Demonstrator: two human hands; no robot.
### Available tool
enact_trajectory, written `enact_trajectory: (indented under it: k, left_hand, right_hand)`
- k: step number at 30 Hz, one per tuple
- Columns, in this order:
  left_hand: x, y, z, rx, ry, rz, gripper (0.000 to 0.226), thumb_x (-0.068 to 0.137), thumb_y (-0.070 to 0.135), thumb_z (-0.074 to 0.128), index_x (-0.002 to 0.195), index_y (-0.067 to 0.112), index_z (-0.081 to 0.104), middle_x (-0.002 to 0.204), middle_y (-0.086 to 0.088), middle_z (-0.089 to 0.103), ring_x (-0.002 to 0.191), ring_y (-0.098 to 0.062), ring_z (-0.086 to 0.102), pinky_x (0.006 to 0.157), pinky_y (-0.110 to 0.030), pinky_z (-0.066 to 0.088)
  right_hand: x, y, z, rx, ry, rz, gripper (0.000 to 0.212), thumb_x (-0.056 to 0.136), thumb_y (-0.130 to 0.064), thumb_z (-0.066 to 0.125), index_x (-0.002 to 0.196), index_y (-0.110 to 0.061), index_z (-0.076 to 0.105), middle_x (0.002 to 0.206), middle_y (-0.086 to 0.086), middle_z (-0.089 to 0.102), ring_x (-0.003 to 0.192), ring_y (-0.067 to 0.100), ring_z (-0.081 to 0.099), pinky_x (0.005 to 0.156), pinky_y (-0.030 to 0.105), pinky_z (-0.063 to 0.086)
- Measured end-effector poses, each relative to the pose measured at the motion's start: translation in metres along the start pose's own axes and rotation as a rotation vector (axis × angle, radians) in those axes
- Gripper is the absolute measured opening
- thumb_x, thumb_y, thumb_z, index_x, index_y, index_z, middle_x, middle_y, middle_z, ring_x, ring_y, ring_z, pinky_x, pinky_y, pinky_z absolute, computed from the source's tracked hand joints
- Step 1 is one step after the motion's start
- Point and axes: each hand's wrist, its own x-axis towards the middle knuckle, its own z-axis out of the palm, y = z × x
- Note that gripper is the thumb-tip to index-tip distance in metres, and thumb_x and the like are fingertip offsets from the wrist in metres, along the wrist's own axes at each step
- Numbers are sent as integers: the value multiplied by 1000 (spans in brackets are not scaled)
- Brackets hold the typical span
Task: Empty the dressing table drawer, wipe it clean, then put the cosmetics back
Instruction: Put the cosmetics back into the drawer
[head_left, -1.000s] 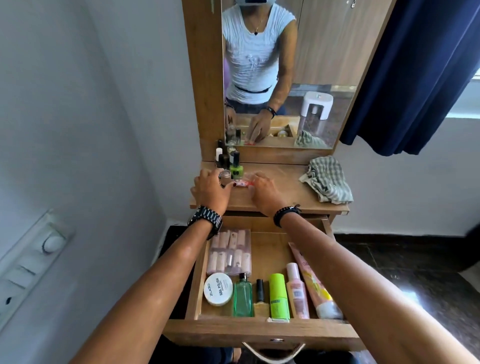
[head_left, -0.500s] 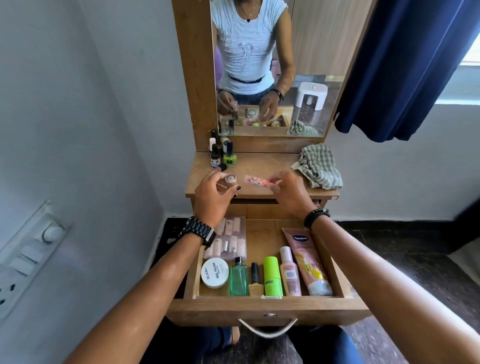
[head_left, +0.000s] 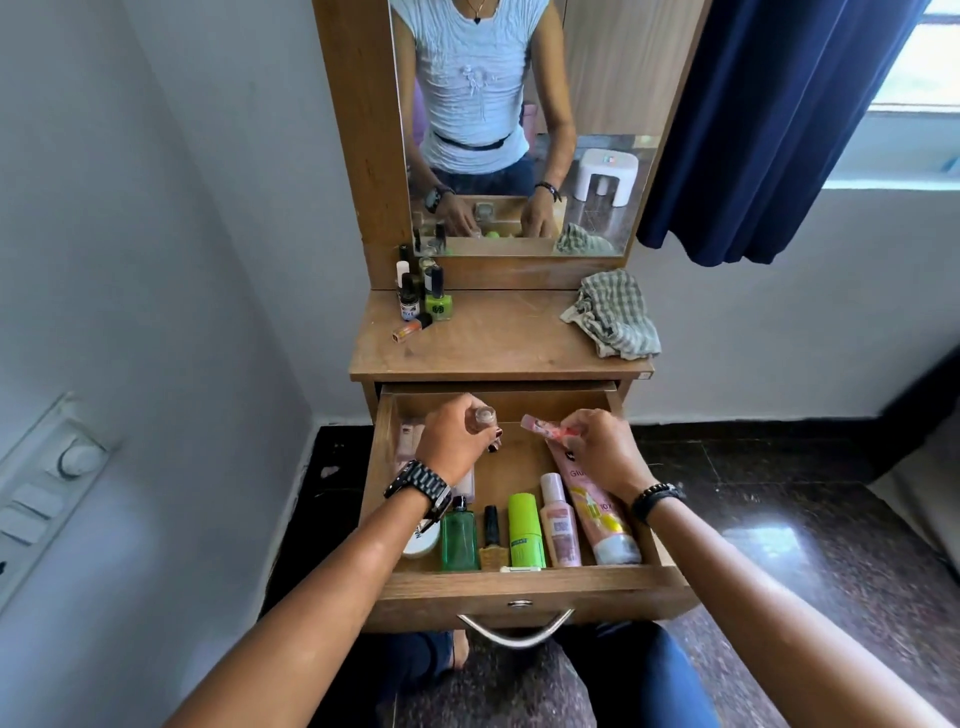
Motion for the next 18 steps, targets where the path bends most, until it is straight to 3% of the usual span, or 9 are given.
enact_trajectory:
  k: [4,10,18]
  left_hand:
    - [6,-11,11,55,-1,-34,18,73,17,73,89,16,64,91,-3,71,84,-19,66,76,-32,54]
    - [20,-14,18,134,81,3,19,75,10,70,93,11,66,98,-7,69,92,-23,63,78,-29,46]
    - [28,-21,30,189,131,43,20,78,4,66,98,8,62,101,-10,64,90,-27,62,76,-40,53]
  right_hand:
    - [13,-4,3,-217,-3,-64,23,85,-23,62,105,-13,63,110,7,58,102,25,58,81,28,38]
    - [32,-4,18,-410,-65,-98,28,85,-25,64,103,-5,59,117,15,52,105,34,56,85,40,49]
    - [31,6,25,-539,-12,-122,32,89,-32,54,104,-5,61,117,16,52,109,31,50,84,38,50]
